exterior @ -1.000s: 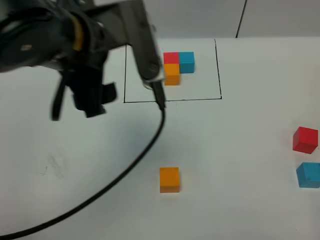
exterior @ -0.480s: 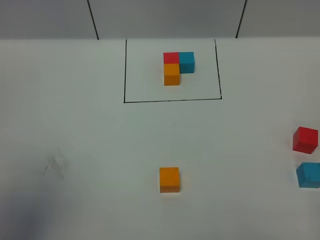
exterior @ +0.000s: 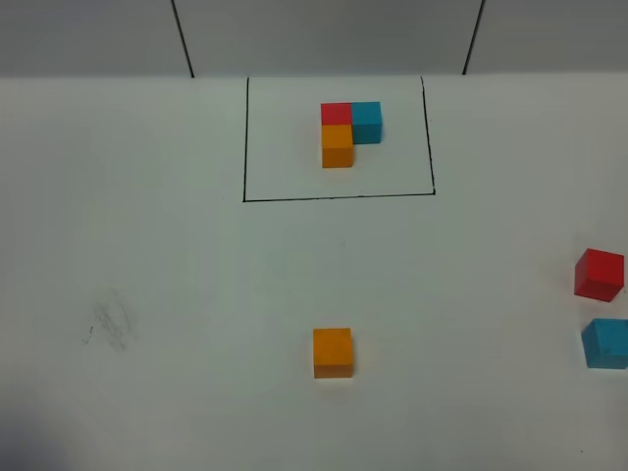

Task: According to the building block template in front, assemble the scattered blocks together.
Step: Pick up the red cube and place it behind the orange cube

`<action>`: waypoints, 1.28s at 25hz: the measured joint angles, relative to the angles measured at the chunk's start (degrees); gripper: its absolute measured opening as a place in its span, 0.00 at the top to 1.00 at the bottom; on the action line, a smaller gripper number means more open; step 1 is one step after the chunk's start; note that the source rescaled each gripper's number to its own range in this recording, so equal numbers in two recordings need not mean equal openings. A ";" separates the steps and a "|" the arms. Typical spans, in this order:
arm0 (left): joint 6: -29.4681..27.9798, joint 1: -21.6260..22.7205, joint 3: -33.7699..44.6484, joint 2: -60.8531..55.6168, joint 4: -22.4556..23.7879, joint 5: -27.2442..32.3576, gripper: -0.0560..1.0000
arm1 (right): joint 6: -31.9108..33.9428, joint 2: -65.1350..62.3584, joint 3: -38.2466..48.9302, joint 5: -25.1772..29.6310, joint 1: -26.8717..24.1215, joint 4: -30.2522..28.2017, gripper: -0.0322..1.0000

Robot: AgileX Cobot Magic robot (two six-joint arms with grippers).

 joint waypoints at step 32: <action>-17.04 31.08 26.64 -19.90 -12.90 -6.80 0.38 | 0.00 0.00 0.00 0.00 0.00 0.00 0.97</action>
